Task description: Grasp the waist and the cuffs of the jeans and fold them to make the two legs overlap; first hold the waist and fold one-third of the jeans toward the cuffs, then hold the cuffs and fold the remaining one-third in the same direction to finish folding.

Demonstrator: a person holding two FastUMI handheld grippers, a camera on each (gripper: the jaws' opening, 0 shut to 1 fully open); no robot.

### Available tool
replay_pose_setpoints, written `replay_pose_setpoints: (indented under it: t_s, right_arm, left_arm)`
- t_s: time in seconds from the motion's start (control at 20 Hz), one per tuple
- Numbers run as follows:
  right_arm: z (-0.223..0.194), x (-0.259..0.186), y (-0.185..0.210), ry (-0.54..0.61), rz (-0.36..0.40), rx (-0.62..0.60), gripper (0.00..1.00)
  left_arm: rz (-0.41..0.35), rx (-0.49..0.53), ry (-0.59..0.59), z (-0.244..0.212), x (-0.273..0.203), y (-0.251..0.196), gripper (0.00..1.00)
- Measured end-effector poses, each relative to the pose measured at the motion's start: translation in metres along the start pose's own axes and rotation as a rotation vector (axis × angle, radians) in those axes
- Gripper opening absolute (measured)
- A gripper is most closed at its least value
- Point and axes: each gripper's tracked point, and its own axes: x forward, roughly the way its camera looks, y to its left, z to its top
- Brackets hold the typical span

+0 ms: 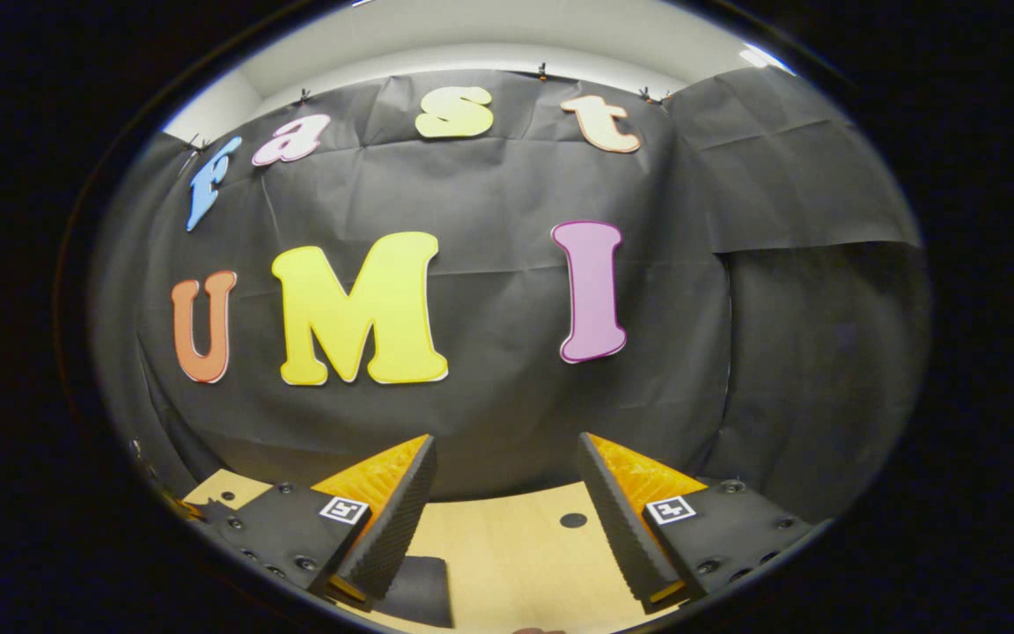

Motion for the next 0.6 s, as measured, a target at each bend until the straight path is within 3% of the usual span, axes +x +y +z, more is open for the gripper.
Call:
replay_pose_setpoints:
  t_s: [0.25, 0.6]
  right_arm:
    - [0.004, -0.010, -0.018, 0.003, -0.021, 0.028, 0.99]
    - [0.018, -0.023, -0.040, -0.015, -0.039, 0.023, 0.98]
  left_arm:
    - [-0.024, 0.126, -0.066, 0.014, -0.028, -0.032, 0.04]
    - [-0.133, 0.372, -0.168, 0.020, -0.073, -0.118, 0.04]
